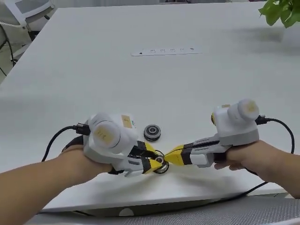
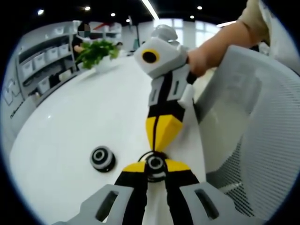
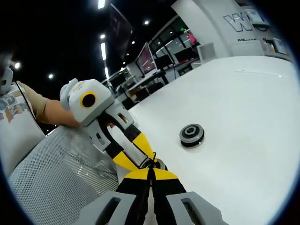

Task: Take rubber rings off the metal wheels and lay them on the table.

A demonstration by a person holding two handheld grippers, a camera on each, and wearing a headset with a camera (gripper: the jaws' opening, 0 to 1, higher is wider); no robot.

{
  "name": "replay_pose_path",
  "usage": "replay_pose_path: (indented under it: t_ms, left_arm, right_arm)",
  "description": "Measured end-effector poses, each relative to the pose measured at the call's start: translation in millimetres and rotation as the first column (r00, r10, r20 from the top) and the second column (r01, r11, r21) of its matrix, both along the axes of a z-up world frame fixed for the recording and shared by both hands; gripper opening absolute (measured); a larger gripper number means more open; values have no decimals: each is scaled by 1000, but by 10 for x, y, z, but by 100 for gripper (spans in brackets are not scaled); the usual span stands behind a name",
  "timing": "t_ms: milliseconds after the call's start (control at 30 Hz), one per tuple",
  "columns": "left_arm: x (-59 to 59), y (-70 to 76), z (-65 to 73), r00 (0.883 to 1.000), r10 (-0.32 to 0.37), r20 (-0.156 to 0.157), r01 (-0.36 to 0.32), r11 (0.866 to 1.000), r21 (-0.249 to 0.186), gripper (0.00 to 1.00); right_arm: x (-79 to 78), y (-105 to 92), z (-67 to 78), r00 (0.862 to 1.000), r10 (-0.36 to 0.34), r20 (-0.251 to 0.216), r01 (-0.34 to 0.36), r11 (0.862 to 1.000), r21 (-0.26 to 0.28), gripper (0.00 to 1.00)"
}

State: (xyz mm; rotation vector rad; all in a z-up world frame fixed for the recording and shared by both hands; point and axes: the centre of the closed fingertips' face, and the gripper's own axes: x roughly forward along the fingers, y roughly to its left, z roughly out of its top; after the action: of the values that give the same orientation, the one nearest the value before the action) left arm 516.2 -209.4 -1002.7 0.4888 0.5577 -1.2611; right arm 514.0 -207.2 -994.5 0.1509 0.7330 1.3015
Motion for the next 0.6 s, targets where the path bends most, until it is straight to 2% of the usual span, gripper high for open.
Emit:
replay_pose_path:
  t_ms: [267, 600]
  left_arm:
    - [-25, 16, 45, 1000, -6, -19, 6, 1000, -13, 17]
    - [-103, 74, 172, 999, -48, -19, 48, 999, -16, 25]
  right_arm:
    - [1, 1, 38, 1000, -7, 3, 7, 1000, 8, 0]
    - [9, 9, 115, 1000, 3, 5, -3, 1000, 26, 0]
